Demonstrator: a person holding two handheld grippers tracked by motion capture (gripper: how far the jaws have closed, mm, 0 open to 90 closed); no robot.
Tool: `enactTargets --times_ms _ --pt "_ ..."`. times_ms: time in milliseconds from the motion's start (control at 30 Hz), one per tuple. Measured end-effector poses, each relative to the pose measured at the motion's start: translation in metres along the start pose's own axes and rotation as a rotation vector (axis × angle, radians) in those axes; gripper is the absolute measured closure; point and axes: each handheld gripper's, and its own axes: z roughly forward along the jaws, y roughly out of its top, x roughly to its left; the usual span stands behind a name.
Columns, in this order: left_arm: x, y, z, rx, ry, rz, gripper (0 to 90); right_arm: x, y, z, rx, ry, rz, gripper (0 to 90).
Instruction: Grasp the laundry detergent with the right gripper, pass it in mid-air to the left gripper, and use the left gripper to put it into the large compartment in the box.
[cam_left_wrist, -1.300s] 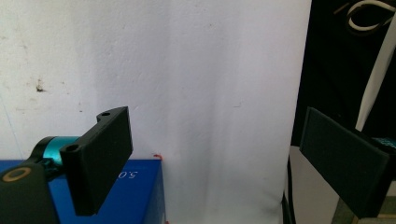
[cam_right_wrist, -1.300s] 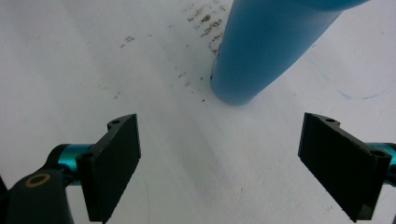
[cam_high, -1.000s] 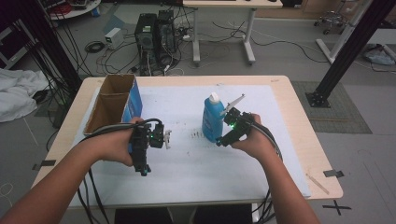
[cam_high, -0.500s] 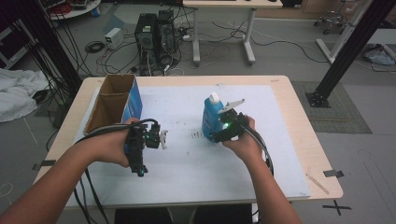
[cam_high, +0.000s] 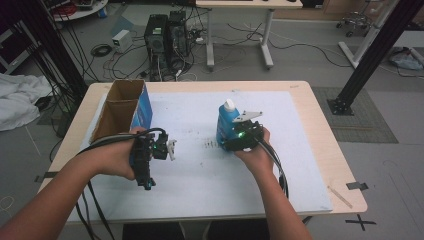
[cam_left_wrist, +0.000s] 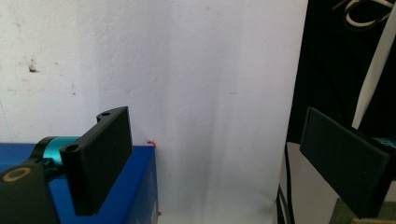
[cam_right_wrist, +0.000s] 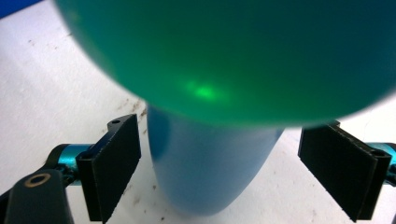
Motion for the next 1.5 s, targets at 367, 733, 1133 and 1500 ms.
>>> enactTargets --times_ms 367,733,1133,1500 --pt "0.000 -0.001 0.000 -0.002 -0.002 -0.001 9.4 0.007 0.001 0.005 -0.050 -0.017 -0.002 12.3" --pt "-0.002 -0.005 0.000 -0.003 -0.002 -0.007 9.4 0.010 -0.001 0.009 -0.098 -0.038 0.020 17.3" --pt "-0.001 -0.005 0.001 -0.007 -0.006 -0.008 9.4 0.011 0.000 0.012 -0.137 -0.049 0.024 25.0" --pt "0.001 -0.005 0.002 -0.008 -0.008 -0.015 9.4 0.012 0.000 0.012 -0.147 -0.053 0.018 32.1"
